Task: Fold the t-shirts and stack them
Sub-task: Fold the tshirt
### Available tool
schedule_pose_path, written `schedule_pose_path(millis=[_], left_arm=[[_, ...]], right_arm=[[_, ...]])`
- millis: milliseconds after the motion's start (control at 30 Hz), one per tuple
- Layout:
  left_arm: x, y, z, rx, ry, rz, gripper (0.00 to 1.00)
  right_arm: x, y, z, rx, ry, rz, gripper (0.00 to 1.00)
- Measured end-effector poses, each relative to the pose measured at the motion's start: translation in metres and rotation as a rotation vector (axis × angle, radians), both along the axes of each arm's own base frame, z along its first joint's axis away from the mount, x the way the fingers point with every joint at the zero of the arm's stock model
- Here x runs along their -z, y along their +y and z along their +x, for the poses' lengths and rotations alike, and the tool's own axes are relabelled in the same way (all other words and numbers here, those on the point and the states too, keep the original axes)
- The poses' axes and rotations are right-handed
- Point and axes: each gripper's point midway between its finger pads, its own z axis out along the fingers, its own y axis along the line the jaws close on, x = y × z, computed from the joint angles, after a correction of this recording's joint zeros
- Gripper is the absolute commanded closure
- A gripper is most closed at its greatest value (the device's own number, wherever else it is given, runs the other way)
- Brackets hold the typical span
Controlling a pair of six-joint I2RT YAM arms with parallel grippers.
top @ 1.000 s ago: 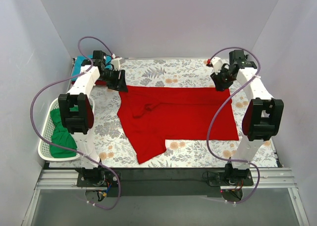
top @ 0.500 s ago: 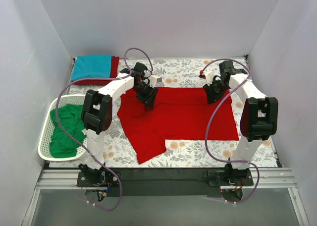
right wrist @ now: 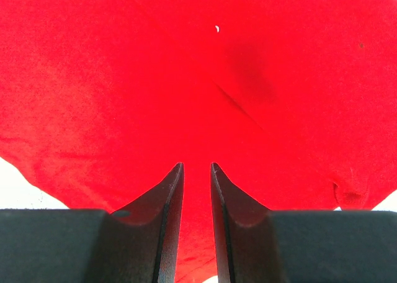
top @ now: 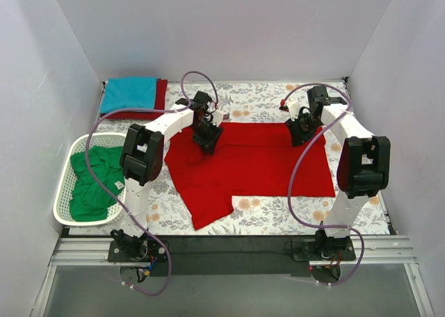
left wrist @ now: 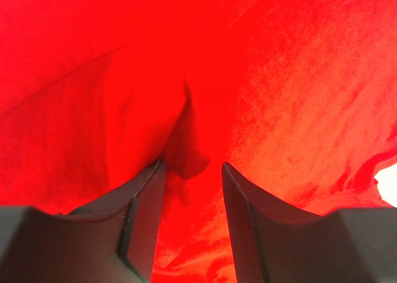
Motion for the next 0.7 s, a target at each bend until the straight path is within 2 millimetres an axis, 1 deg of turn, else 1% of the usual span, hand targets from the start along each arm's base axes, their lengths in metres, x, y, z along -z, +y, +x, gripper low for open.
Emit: schedule_pose_path(millis=[67,100,167,200,300,333,433,533,700], left_arm=[[-0.002,-0.003,0.002,0.007,-0.011,-0.002,0.61],[-0.003,-0.004,0.002,0.011,-0.016,-0.004,0.64],[-0.003,-0.007,0.001,0.022,-0.021,-0.004,0.7],[-0.003,-0.009,0.0,0.028,-0.022,-0.004,0.78],[-0.003,-0.013,-0.002,0.044,-0.025,-0.001,0.88],[-0.003,-0.014,-0.003,0.049,-0.025,-0.001,0.94],[-0.003,-0.016,-0.005,0.059,-0.026,0.0,1.0],[-0.008,-0.019,-0.004,0.059,-0.03,-0.005,1.0],[-0.028,-0.03,0.003,0.055,-0.039,-0.055,1.0]], right_arm=[[0.0,-0.001,0.0,0.002,0.0,-0.001,0.7],[0.0,-0.001,0.0,0.004,0.0,-0.003,0.7],[0.0,-0.002,0.0,0.005,0.0,-0.003,0.7],[0.0,-0.003,0.0,0.007,0.0,-0.003,0.7],[0.0,-0.003,0.001,0.008,0.0,-0.003,0.7],[0.0,-0.003,0.001,0.009,0.0,-0.003,0.7],[0.0,-0.003,0.0,0.01,0.001,-0.004,0.7],[0.0,-0.004,0.0,0.011,0.001,-0.005,0.7],[0.0,-0.004,0.001,0.012,0.001,-0.007,0.7]])
